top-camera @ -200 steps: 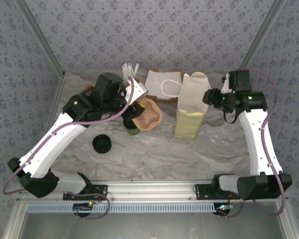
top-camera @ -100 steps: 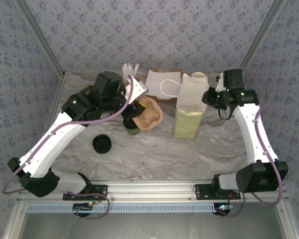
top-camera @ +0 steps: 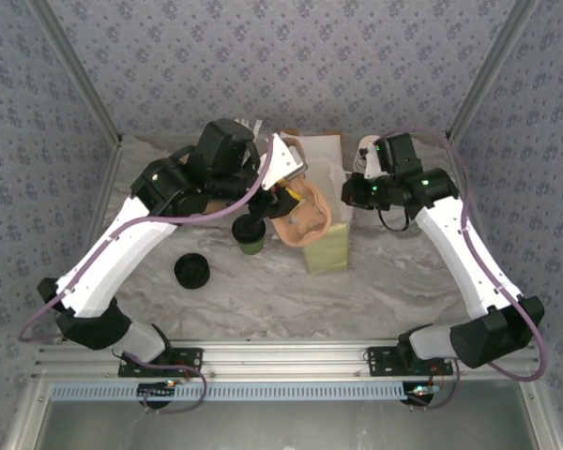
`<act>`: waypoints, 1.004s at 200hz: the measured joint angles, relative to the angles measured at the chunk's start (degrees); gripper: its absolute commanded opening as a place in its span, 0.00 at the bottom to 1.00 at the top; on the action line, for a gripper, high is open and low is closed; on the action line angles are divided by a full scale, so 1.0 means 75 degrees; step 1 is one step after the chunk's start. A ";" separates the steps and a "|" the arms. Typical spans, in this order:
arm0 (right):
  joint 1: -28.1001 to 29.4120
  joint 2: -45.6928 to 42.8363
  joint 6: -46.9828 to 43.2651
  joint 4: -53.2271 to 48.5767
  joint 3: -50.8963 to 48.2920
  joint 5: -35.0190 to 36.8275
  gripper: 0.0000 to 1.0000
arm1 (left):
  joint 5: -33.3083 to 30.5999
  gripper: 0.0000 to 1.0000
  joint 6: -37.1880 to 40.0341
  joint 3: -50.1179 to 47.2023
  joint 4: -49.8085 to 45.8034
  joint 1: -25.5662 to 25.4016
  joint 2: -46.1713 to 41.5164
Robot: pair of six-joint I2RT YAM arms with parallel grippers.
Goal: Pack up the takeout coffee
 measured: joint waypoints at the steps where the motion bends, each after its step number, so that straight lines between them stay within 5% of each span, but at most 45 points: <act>1: 0.0017 0.0000 0.0006 0.0000 0.0000 0.0000 0.10 | 0.0000 0.40 0.0000 0.0009 -0.0009 0.0000 0.0009; 97: 0.1043 -0.0356 0.0609 0.0082 -0.0134 0.0000 0.10 | 0.0055 0.40 0.0003 0.0213 -0.0691 0.0006 0.0711; 201: 0.1209 -0.0475 0.0417 0.0082 -0.0233 -0.0029 0.11 | 0.1935 0.39 -0.0175 0.0099 -0.1323 0.0434 0.0991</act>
